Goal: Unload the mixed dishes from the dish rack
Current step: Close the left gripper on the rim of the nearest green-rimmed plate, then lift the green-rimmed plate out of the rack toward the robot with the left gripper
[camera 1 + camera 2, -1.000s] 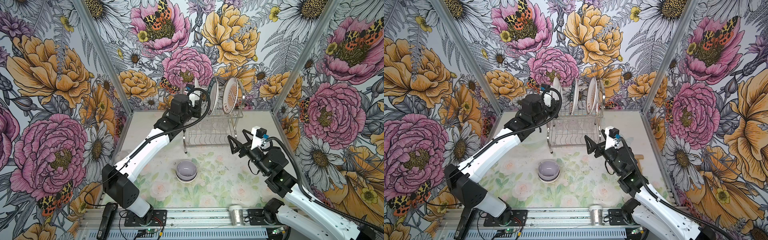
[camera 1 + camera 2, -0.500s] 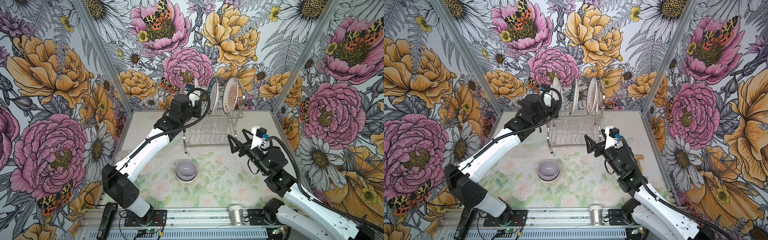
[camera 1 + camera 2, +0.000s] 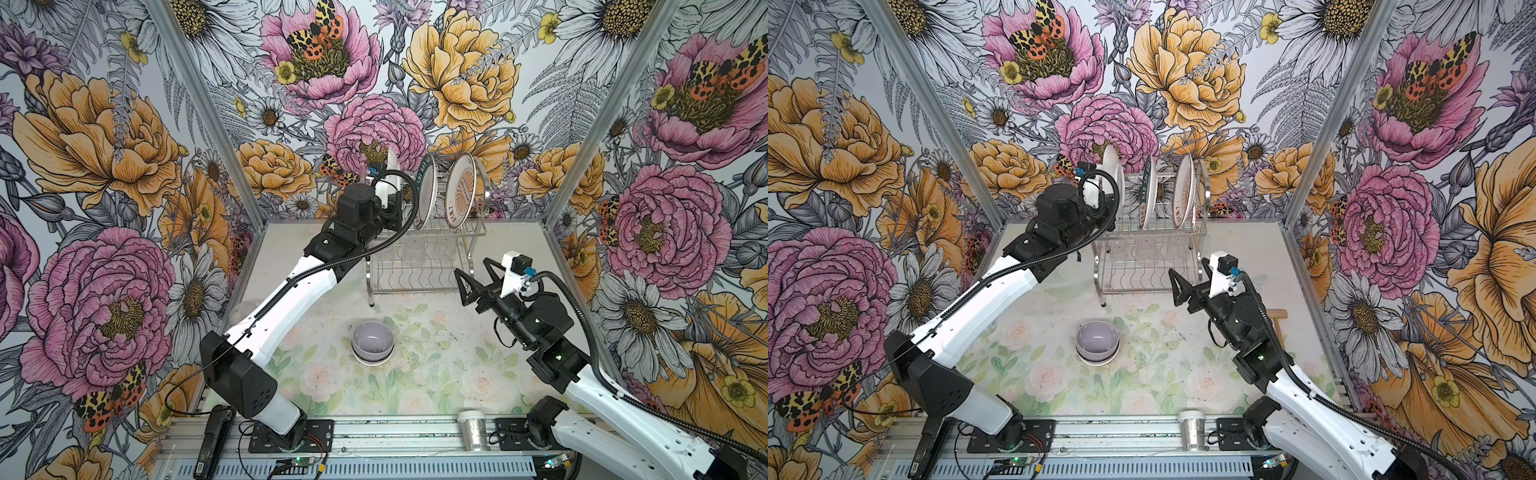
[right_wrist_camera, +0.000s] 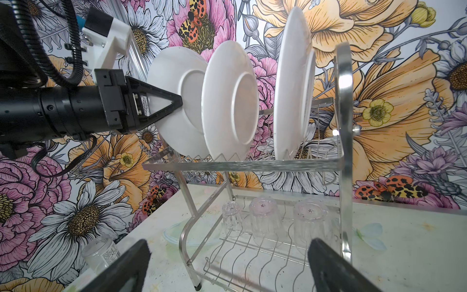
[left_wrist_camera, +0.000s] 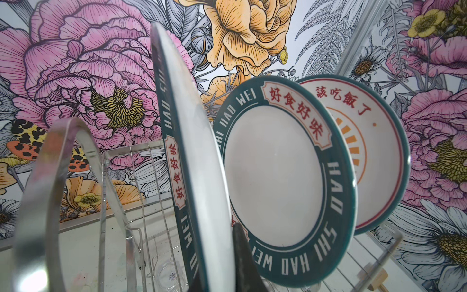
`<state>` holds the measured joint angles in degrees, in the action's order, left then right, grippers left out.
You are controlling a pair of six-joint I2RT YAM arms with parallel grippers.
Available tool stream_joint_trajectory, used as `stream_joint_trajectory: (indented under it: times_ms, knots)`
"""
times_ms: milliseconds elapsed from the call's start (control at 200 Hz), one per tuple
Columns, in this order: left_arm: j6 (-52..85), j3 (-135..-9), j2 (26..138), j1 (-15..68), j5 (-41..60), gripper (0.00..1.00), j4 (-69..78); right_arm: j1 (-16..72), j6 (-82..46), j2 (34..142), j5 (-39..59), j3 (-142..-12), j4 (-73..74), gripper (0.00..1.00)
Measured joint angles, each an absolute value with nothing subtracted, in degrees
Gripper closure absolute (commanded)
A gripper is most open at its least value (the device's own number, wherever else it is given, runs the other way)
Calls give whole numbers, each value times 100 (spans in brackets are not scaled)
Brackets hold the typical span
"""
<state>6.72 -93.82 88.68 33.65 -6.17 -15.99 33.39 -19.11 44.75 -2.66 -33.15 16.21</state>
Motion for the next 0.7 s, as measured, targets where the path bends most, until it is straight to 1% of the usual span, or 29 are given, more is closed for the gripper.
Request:
stream_joint_trajectory:
  times_ms: [485,701]
  knots:
    - [622,-9382,8361,3391,-401,100,-1260,3330,-2014,4469,-252,-3315,1651,0]
    - [408,-9139,7695,3476,-180,100,-1262,3330,-2067,4418,-303,-3315,1643,0]
